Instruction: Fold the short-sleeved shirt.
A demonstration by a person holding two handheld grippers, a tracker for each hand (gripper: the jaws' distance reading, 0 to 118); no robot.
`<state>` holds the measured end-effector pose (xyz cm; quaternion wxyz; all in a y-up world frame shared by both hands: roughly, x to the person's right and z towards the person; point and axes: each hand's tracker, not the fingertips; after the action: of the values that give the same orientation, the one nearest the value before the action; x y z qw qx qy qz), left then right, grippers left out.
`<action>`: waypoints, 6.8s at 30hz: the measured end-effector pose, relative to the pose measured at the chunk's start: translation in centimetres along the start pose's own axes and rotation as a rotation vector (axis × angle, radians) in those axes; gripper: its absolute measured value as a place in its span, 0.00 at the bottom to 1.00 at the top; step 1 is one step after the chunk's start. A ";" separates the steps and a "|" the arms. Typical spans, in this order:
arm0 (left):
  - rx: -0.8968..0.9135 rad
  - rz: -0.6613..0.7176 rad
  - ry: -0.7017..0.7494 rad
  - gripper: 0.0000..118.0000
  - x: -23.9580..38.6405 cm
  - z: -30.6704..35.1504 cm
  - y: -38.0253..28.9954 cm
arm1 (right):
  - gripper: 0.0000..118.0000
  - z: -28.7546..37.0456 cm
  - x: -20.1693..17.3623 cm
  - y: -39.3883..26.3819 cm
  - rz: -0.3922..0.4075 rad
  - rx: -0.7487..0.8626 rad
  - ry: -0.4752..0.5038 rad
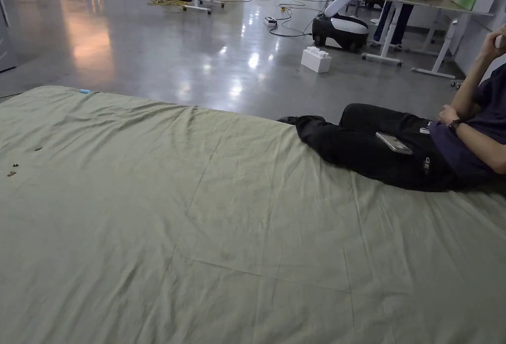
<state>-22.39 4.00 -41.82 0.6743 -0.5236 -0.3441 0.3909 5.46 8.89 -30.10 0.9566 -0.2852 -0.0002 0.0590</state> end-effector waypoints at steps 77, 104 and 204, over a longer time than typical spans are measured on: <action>0.879 -0.679 0.863 0.09 14.7 16.2 5.5 | 0.02 1.2 6.7 17.7 -0.003 0.330 -0.143; 0.980 -0.788 0.884 0.03 19.9 7.3 2.1 | 0.02 2.4 6.5 17.0 -0.102 0.399 -0.134; 1.034 -0.822 0.833 0.90 19.5 8.0 3.0 | 0.99 0.7 8.8 19.4 -0.345 0.246 -0.136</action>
<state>-20.96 25.21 -41.99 0.9970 -0.0767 -0.0032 -0.0084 12.00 26.38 -40.41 0.9779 -0.1576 -0.1064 -0.0869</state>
